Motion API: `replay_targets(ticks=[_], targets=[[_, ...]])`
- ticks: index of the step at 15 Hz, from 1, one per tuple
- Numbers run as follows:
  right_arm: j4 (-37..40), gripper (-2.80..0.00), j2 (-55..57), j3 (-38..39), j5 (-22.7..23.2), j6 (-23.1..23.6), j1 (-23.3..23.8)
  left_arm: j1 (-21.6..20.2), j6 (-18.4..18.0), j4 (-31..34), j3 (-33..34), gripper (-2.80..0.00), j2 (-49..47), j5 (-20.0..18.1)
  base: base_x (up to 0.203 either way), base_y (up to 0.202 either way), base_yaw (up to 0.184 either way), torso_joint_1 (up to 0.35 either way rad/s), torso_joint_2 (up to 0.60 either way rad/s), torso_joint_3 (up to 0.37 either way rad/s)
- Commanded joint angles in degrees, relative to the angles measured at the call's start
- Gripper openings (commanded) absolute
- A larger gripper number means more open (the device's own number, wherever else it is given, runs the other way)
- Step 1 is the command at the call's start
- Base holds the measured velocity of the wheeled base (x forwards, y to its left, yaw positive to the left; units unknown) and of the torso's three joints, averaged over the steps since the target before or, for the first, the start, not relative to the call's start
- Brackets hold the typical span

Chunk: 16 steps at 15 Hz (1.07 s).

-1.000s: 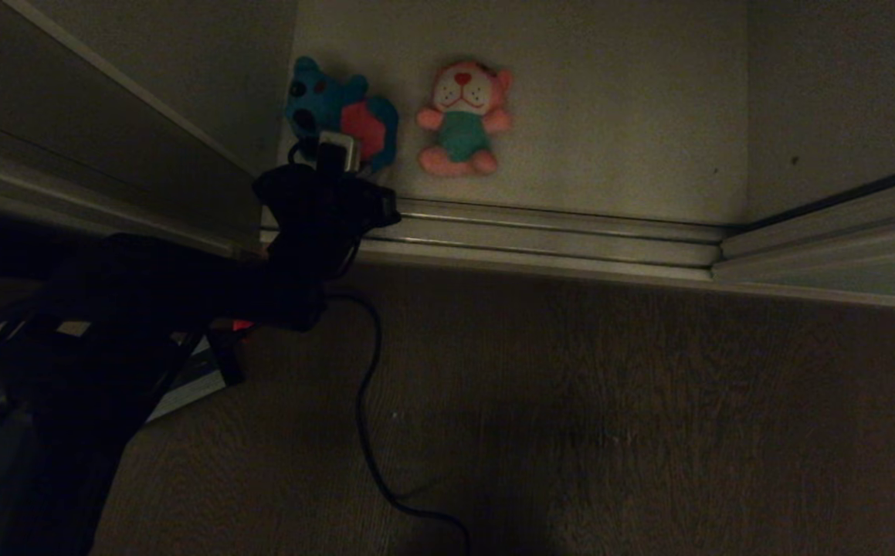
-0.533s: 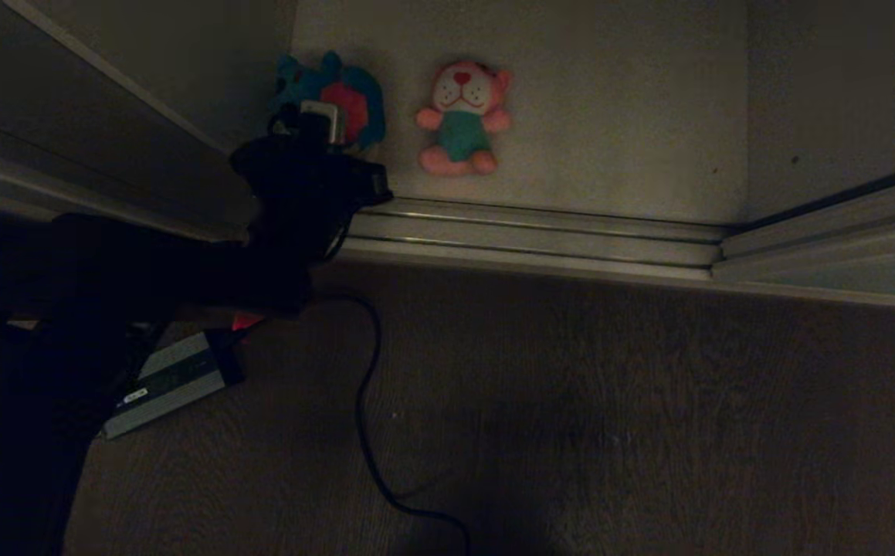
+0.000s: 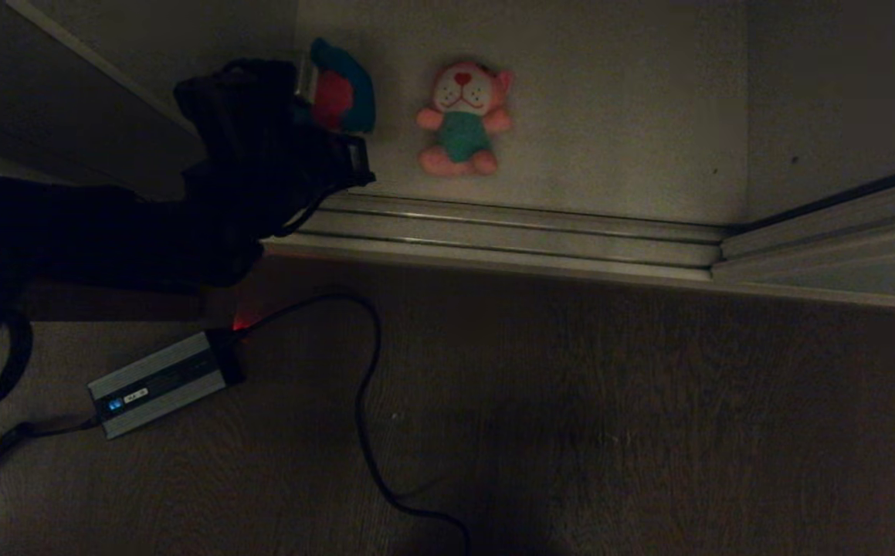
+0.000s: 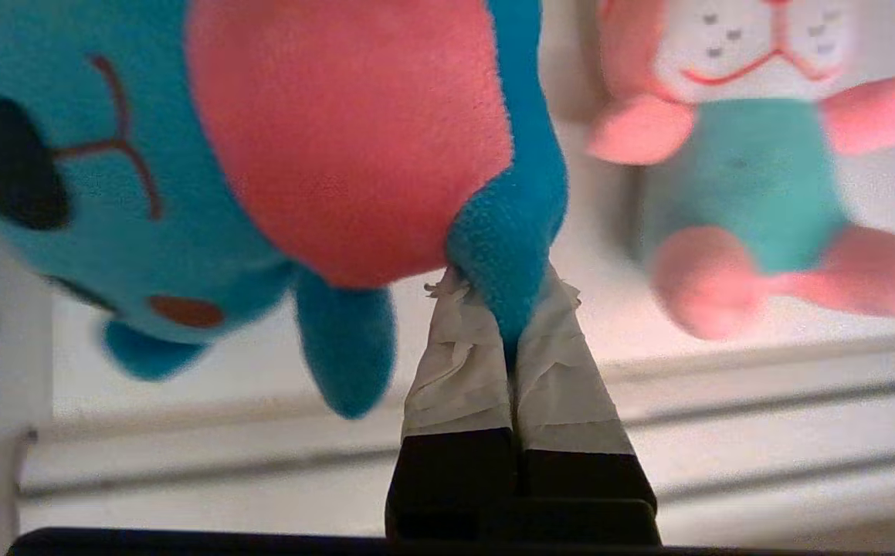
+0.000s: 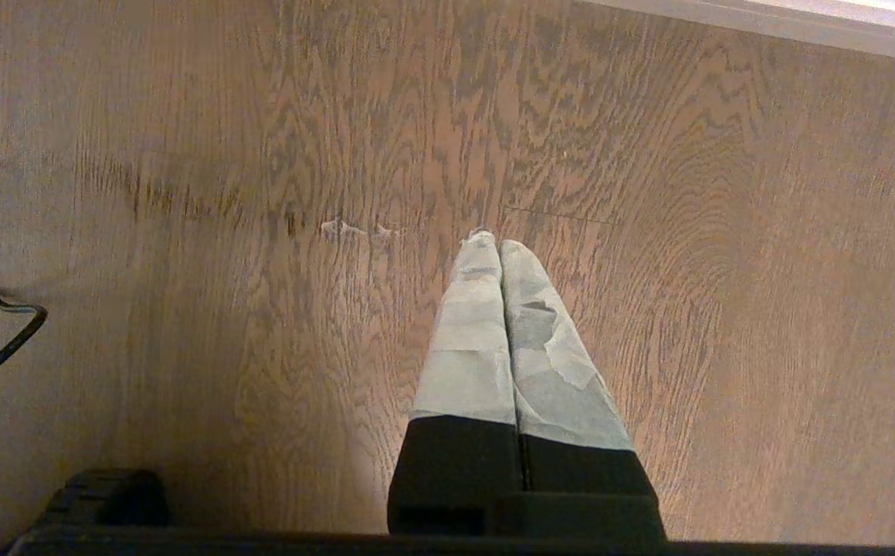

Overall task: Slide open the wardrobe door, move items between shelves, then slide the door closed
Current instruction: Place the blue doll on the higher shelf

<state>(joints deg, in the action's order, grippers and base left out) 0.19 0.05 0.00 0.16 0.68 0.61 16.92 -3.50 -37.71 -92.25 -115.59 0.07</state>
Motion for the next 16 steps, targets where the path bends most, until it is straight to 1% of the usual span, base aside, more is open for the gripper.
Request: replay_targets(ticks=[1,2,5,7,8,10,11,16], targets=[[0.0,-2.80,0.0,0.3,0.0,0.0,0.0,1.3,2.2,5.1,-0.3,-2.80,4.2,0.1,0.000,0.000,0.000,0.000,0.00,0.000],[0.0,-2.80,0.0,0.3,0.0,0.0,0.0,1.4,2.3,5.3,-0.2,-2.80,4.3,0.1,0.000,0.000,0.000,0.000,0.00,0.000],[0.0,-2.80,0.0,0.2,0.1,0.0,0.0,3.6,5.5,11.9,3.4,-2.80,8.5,0.0,0.000,0.000,0.000,0.000,0.00,0.000],[0.0,-2.80,0.0,0.2,0.0,0.0,0.0,4.5,5.8,12.8,5.2,-2.80,9.4,0.8,0.000,0.000,0.000,0.000,0.00,0.000],[0.0,-2.80,0.0,0.2,0.1,0.0,0.0,5.0,5.9,13.0,5.6,-2.80,9.6,1.7,0.000,0.000,0.000,0.000,0.00,0.000],[0.0,-2.80,0.0,0.3,0.0,0.0,0.0,7.4,6.0,13.5,7.4,-2.80,10.4,8.5,0.000,0.000,0.000,0.000,0.00,0.000],[0.0,-2.80,0.0,0.2,0.0,0.0,0.0,8.3,5.9,14.1,8.8,-2.80,11.5,9.6,0.000,0.000,0.000,0.000,0.00,0.000],[0.0,-2.80,0.0,0.2,0.0,0.0,0.0,10.6,5.9,14.7,16.4,-2.80,17.9,10.2,0.000,0.000,0.000,0.000,0.00,0.000]])
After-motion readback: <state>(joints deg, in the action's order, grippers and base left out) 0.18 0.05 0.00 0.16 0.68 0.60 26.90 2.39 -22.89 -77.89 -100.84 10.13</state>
